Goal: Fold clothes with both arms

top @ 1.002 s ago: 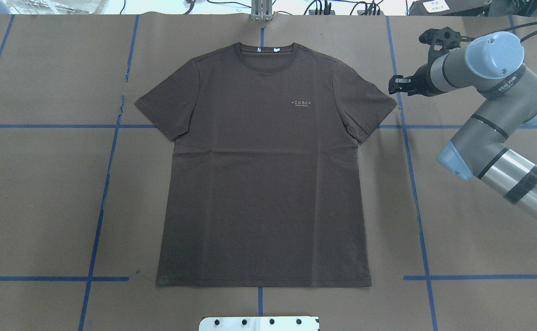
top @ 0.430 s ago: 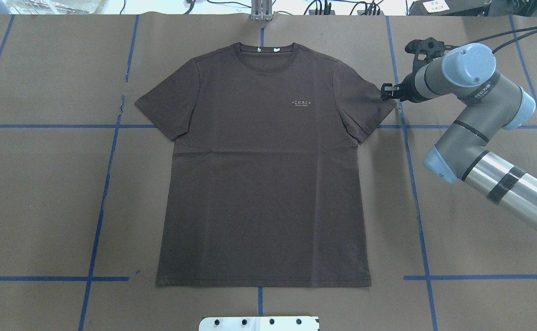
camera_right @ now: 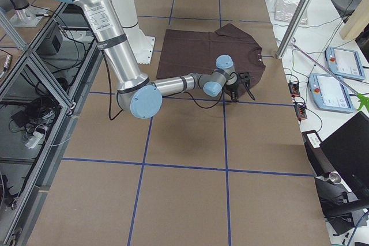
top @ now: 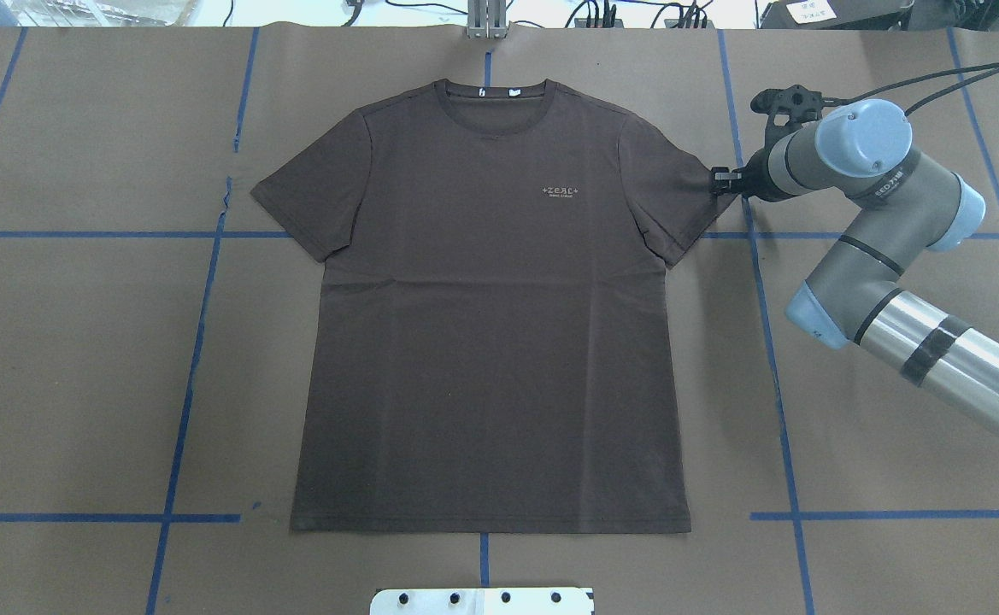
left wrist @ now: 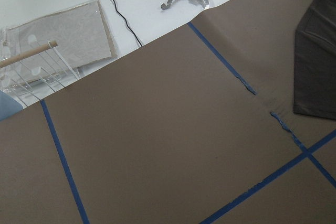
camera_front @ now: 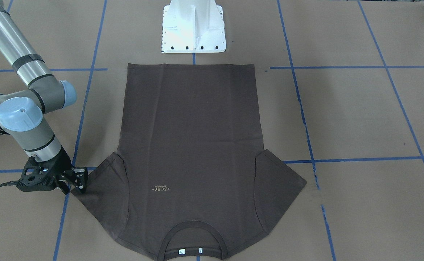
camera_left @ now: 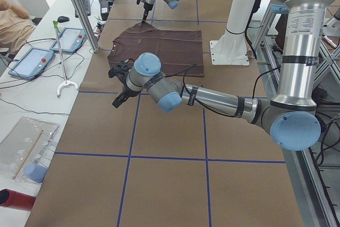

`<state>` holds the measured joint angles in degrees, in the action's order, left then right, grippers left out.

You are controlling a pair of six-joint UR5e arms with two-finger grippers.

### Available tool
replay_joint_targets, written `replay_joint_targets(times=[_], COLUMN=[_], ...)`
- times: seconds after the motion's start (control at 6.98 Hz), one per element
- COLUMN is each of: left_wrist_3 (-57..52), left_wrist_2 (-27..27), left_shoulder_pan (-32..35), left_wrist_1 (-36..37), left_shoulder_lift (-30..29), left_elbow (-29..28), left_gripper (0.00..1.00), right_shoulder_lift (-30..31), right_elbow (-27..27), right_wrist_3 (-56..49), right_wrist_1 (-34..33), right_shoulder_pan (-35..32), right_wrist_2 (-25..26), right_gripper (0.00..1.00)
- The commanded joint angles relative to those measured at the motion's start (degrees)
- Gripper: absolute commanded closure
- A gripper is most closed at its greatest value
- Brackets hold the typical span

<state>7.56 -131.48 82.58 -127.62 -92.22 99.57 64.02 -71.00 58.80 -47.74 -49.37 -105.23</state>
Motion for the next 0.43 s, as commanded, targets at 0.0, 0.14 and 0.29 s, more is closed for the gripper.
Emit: replay_joint_targets(times=[0.0,0.14,0.29], left_wrist_3=[0.0,-0.1,-0.2], left_wrist_2=[0.0,0.0,0.0], left_shoulder_pan=[0.0,0.0,0.0], left_wrist_1=[0.0,0.0,0.0], left_shoulder_lift=[0.0,0.0,0.0], left_elbow=[-0.1,-0.1,-0.1], left_gripper=[0.00,0.00,0.00], right_shoulder_lift=[-0.3,-0.4,-1.0], right_elbow=[0.5,0.4,0.4], right_wrist_3=[0.1,0.2,0.1], right_wrist_1=[0.2,0.2,0.0], right_shoulder_pan=[0.1,0.1,0.1], right_wrist_2=[0.0,0.0,0.0], right_gripper=[0.68,1.00,1.00])
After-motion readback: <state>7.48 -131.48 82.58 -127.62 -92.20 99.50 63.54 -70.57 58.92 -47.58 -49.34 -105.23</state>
